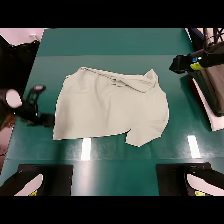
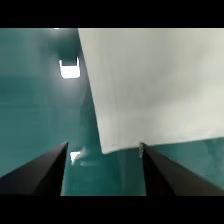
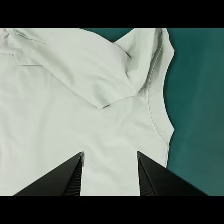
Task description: Fold the shirts.
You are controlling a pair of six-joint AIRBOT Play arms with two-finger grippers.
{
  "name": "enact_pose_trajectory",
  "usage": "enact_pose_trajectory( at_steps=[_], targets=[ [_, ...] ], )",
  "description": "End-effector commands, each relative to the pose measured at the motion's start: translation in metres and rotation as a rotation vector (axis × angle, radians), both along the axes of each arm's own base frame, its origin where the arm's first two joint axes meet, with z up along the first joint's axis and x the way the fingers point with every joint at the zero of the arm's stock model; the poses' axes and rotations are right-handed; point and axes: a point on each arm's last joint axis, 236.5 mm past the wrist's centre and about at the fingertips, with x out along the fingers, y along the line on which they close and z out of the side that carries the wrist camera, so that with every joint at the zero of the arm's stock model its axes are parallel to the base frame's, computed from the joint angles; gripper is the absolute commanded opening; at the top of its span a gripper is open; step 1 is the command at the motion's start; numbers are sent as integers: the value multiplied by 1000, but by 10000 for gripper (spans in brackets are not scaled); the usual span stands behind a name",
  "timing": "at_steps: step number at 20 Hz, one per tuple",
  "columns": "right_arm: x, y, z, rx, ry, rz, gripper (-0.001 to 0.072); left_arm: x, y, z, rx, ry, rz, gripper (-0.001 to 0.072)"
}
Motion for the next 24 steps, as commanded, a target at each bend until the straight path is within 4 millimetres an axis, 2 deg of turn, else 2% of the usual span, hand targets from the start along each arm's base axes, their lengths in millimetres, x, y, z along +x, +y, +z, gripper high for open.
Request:
enact_pose_trajectory(
  at_steps=[1, 5, 9, 15, 18, 19, 20, 21, 22, 24],
  targets=[
    [-7, 1, 8, 1, -9, 7, 378, -34, -9, -35, -45, 27, 50, 539],
    [-12, 6, 6, 21, 12, 18, 378, -11, -11, -36, -62, -70, 100, 538],
    [-14, 6, 5, 19, 23, 20, 378, -15, -10, -42, -57, -50, 99, 538],
    [-14, 6, 5, 19, 23, 20, 378, -37, -10, -62, -54, 9, 104, 538],
    [-14, 6, 5, 19, 23, 20, 378, -36, -14, -61, -70, 5, 111, 536],
    [-14, 6, 4, 18, 24, 20, 378, -32, -14, -59, -71, -4, 111, 482],
    [-15, 6, 4, 18, 29, 21, 378, -29, -14, -55, -72, -14, 110, 289],
    [-18, 5, 2, 15, 43, 23, 378, -25, -14, -51, -73, -26, 109, 175],
    [-21, 5, 0, 12, 59, 25, 378, -20, -14, -48, -74, -39, 109, 114],
    [-31, 3, -6, 2, 104, 30, 378, -10, -14, -37, -76, -67, 106, 108]
  ],
)
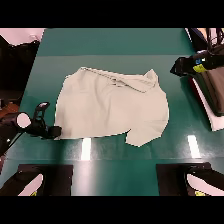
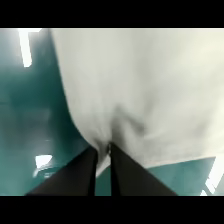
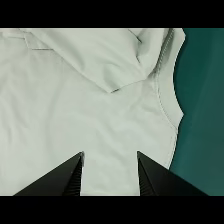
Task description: Fold the shirts.
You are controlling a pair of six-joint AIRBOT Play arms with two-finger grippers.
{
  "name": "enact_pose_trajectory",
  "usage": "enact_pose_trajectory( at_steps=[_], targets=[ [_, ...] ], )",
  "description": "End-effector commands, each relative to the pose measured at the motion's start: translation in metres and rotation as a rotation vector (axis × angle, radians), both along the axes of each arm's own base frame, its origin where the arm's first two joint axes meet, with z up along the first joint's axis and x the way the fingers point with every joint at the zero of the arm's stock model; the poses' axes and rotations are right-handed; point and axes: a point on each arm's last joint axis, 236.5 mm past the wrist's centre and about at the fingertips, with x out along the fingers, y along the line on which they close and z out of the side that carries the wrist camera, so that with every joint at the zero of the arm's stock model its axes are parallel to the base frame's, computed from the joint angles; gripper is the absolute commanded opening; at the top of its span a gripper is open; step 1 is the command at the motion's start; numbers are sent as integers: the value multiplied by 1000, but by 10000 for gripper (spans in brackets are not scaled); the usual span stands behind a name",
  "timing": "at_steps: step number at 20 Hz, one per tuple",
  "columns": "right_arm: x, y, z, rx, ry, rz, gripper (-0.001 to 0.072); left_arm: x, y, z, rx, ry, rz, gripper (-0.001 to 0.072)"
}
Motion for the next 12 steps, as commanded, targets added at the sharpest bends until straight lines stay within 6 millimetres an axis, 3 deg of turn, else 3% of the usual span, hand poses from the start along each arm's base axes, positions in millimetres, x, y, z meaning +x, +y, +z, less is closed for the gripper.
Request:
enact_pose_trajectory(
  at_steps=[1, 4, 10, 11, 12],
  targets=[
    [-17, -3, -10, -24, 76, 23, 378, 16, -1, 19, -3, -44, -13, 28],
    [-38, -12, -38, -43, 162, 15, 378, 31, -3, 46, -2, -88, -47, 27],
    [-105, -49, -158, -7, 416, -120, 390, 47, -6, 75, -8, -142, -86, 27],
    [-118, -47, -177, 33, 467, -140, 423, 47, -7, 76, -12, -143, -86, 27],
    [-126, -43, -190, 75, 498, -163, 581, 47, -7, 76, -12, -143, -85, 27]
  ],
)
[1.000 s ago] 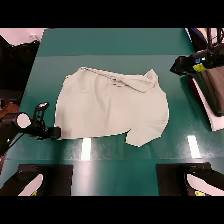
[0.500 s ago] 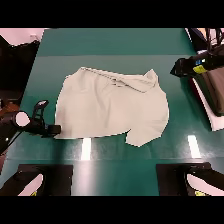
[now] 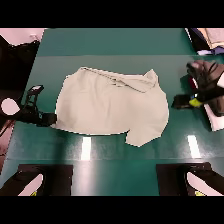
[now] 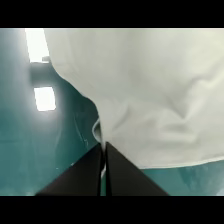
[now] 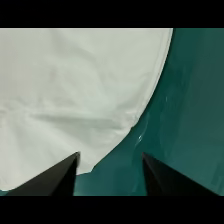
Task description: Fold the shirts.
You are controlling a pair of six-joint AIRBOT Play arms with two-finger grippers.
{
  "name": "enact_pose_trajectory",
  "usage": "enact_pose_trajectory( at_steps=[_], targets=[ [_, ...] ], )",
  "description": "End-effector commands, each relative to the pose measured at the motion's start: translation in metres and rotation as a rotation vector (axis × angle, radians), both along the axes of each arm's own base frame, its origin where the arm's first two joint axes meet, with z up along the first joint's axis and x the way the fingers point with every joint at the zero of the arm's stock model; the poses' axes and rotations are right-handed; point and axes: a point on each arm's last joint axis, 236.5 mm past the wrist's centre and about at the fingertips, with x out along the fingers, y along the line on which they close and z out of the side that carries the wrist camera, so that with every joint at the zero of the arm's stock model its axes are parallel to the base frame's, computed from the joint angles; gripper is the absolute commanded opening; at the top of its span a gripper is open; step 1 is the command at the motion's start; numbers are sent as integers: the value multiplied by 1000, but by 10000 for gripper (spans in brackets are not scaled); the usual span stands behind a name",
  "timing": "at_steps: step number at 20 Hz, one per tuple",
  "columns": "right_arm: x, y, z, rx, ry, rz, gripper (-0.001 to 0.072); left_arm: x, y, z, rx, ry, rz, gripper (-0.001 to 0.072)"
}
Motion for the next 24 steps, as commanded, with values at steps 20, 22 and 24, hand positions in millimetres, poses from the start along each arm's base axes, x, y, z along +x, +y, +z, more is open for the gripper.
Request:
enact_pose_trajectory(
  at_steps=[20, 22, 24],
  targets=[
    [22, 3, -100, 163, -53, -263, 118, 0, -7, 7, -27, 1, -12, 27],
    [27, 2, -90, 162, -98, -263, 17, 0, -7, 7, -27, 1, -12, 27],
    [31, 1, -70, 164, -163, -258, 16, 5, -6, 16, -25, -34, -12, 26]
  ],
)
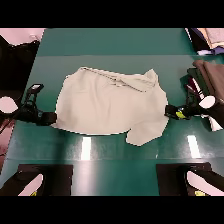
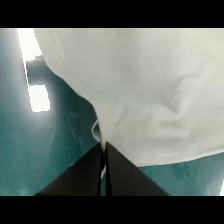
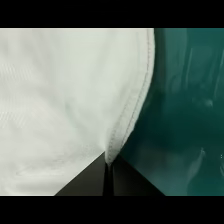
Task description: Fold the shirts.
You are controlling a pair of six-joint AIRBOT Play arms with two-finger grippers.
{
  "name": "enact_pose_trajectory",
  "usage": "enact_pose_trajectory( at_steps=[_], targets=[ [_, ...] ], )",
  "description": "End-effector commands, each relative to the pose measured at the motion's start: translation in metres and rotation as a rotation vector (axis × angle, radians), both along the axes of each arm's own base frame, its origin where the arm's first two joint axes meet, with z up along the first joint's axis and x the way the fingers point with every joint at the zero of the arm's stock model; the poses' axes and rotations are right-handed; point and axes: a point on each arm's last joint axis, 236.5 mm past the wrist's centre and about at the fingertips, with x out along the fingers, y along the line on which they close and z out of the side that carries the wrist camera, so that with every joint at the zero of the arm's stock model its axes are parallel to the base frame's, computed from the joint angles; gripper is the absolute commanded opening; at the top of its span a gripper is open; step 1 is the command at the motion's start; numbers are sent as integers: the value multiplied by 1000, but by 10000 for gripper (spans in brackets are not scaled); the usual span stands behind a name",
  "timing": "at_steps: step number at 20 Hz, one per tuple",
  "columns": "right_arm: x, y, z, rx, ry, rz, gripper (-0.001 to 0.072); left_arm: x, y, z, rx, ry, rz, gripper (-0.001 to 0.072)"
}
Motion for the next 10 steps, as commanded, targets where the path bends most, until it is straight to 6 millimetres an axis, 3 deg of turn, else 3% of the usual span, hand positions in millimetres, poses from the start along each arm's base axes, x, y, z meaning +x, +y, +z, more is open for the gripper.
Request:
enact_pose_trajectory(
  at_steps=[1, 3, 5, 8, 10],
  targets=[
    [11, -1, 36, -8, -128, -10, 16, 11, 0, 20, 0, -62, 0, 26],
    [21, -2, 86, -24, -256, 4, 16, 34, -1, 69, -5, -195, -1, 26],
    [34, -2, 159, -42, -443, 12, 15, 52, -2, 131, -7, -326, -8, 26],
    [33, -2, 289, -76, -756, 10, 15, 65, -3, 254, -10, -599, -19, 26],
    [16, -2, 368, -95, -950, 3, 15, 57, -3, 339, -15, -804, -20, 27]
  ],
)
